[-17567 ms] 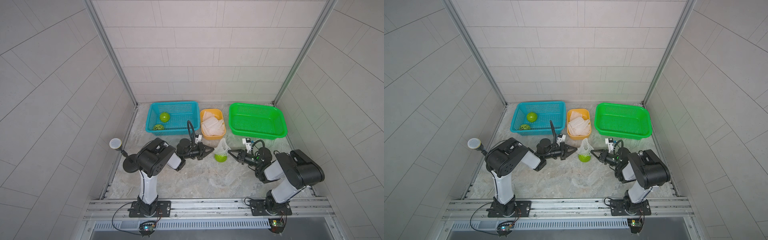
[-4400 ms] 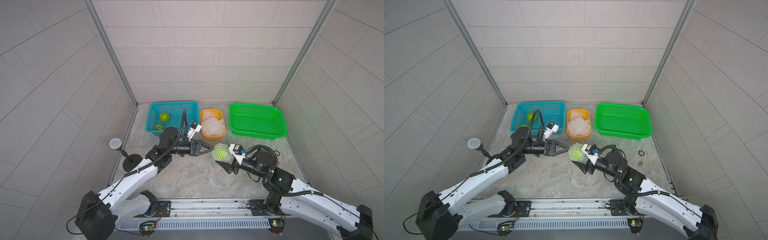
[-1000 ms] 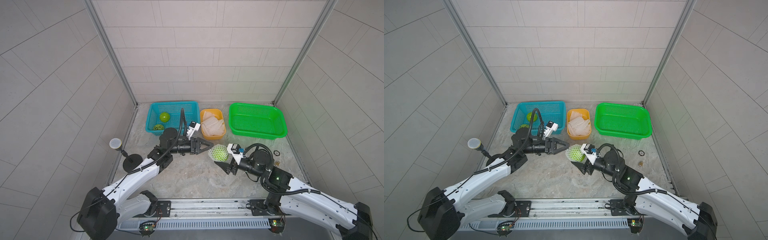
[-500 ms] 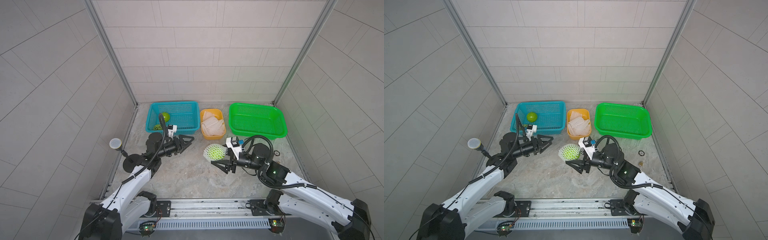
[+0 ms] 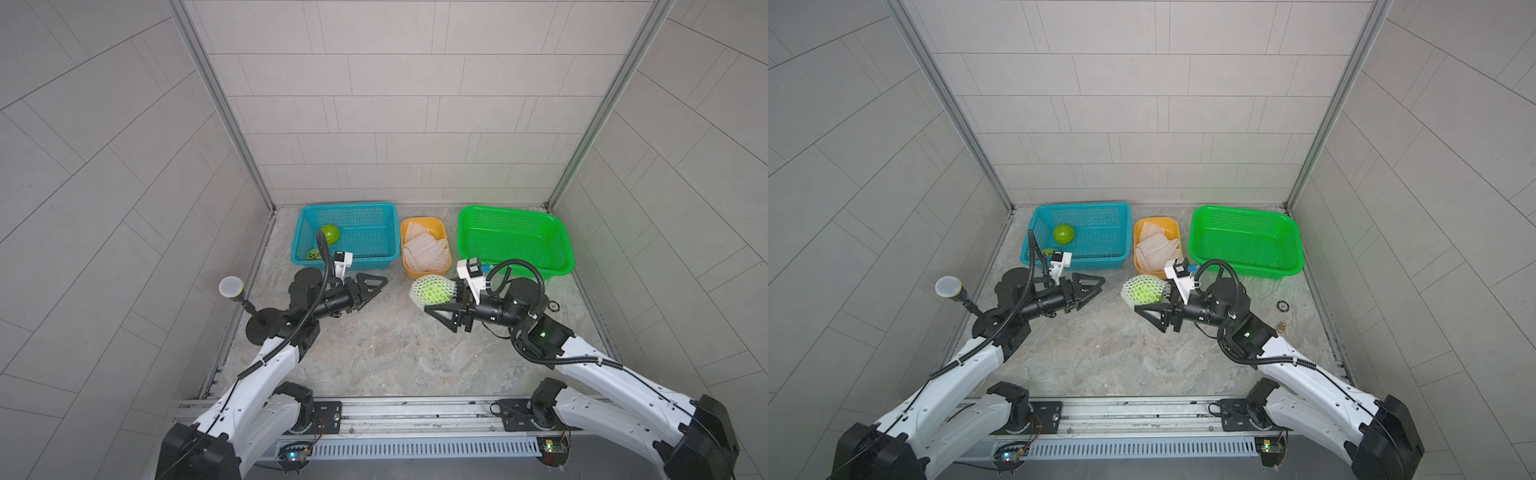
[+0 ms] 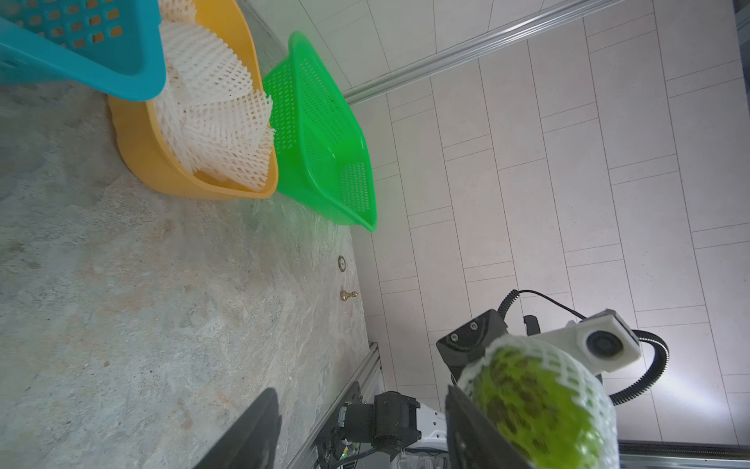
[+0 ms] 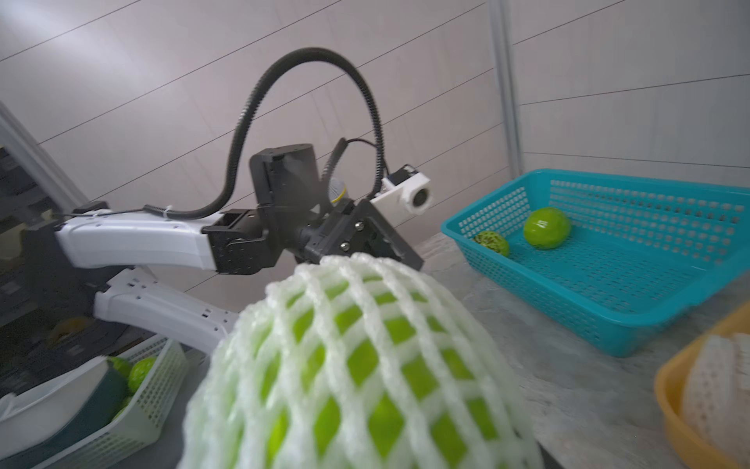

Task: Sleeve custard apples in foam nets
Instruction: Place the custard apple in the basket.

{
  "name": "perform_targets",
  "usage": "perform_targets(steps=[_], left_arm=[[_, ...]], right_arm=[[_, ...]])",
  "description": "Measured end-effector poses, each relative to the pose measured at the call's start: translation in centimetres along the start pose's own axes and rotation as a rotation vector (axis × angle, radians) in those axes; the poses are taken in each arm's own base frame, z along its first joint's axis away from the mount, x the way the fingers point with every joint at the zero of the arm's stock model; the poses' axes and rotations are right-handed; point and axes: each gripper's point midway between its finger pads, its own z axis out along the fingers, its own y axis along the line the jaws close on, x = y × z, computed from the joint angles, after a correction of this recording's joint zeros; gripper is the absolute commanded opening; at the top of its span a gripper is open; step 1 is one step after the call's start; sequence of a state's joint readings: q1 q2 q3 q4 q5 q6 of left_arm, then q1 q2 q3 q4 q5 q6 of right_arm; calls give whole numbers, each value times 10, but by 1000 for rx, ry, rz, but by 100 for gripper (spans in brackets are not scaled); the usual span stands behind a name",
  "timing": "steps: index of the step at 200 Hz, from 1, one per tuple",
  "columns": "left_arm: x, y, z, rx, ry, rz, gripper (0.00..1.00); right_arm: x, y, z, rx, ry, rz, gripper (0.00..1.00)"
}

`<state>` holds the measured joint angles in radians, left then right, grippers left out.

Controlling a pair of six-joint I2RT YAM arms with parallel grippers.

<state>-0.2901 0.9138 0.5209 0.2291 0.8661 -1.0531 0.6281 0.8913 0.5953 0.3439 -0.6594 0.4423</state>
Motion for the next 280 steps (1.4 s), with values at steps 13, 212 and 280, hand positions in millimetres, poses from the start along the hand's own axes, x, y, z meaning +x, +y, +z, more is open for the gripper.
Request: perform_targets(steps=[13,212,280], left_arm=[[1,2,0,-9,5,5,71],[30,24,14,-135,71,39,100],[31,28,14,-157,64,38,100]], right_arm=[[-7,-26,-6,112,-10,8,79],[0,-394,-95,1135,135,357,78],[39,-446,-74,1125,207,419,78]])
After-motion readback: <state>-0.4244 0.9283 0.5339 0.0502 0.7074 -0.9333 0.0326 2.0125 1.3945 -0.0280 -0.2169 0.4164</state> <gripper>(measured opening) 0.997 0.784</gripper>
